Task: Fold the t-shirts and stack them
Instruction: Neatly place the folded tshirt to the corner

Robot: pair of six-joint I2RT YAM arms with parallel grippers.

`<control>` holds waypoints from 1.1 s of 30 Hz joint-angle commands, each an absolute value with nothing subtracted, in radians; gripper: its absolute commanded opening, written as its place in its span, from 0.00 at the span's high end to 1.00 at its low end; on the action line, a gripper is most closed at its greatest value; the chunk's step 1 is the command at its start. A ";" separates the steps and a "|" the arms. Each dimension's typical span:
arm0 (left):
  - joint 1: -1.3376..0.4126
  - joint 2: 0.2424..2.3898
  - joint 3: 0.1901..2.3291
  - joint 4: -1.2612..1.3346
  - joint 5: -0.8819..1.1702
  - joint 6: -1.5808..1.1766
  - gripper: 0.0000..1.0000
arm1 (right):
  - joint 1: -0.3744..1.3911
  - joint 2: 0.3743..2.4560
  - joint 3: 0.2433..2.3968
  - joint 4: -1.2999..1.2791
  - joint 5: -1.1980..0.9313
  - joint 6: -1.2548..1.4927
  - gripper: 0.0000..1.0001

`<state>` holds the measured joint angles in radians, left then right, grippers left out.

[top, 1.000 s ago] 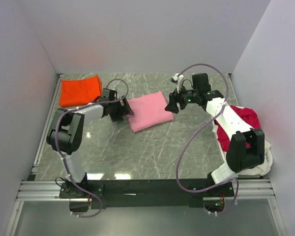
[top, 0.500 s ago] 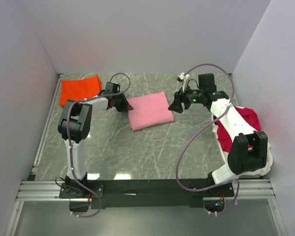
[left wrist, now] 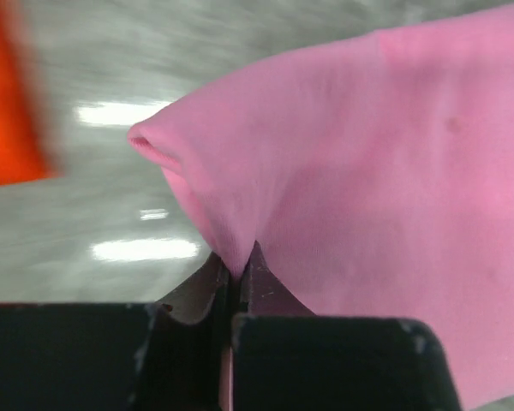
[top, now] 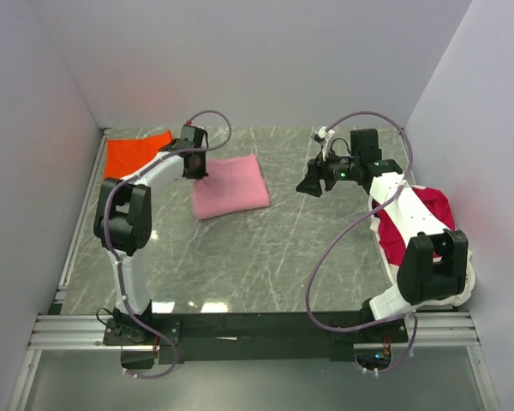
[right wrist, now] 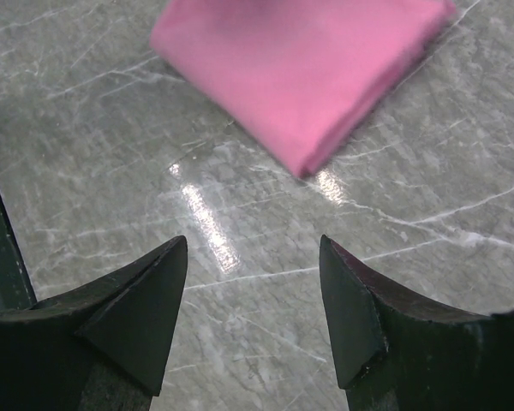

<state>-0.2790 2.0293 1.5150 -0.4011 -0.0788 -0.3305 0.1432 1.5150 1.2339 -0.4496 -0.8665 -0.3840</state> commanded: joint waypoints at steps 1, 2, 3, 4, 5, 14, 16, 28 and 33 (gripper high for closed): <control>-0.264 1.940 1.604 -0.500 -0.408 -0.111 1.00 | 0.137 1.480 1.229 -0.428 -0.900 -0.393 0.31; -0.262 1.947 1.620 -0.515 -0.434 -0.097 1.00 | 0.138 1.482 1.230 -0.433 -0.900 -0.396 0.31; -0.256 1.954 1.637 -0.537 -0.469 -0.077 1.00 | 0.138 1.483 1.232 -0.436 -0.902 -0.399 0.31; -0.255 1.968 1.669 -0.544 -0.483 -0.068 1.00 | 0.137 1.483 1.232 -0.437 -0.900 -0.400 0.31; -0.253 1.971 1.680 -0.545 -0.498 -0.057 1.00 | 0.137 1.482 1.229 -0.436 -0.899 -0.402 0.31; -0.229 1.991 1.776 -0.505 -0.569 0.084 1.00 | 0.137 1.473 1.226 -0.445 -0.907 -0.414 0.32; -0.224 1.994 1.805 -0.494 -0.580 0.110 1.00 | 0.135 1.476 1.227 -0.448 -0.910 -0.419 0.32; -0.181 1.967 1.885 -0.411 -0.604 0.182 1.00 | 0.137 1.511 1.227 -0.456 -0.917 -0.426 0.33; -0.181 1.950 1.911 -0.393 -0.620 0.199 1.00 | 0.137 1.506 1.226 -0.454 -0.904 -0.431 0.33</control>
<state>-0.1783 2.0056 1.8507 -0.4709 -0.5831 0.1680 0.1432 1.5158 1.2339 -0.4587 -0.8921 -0.4171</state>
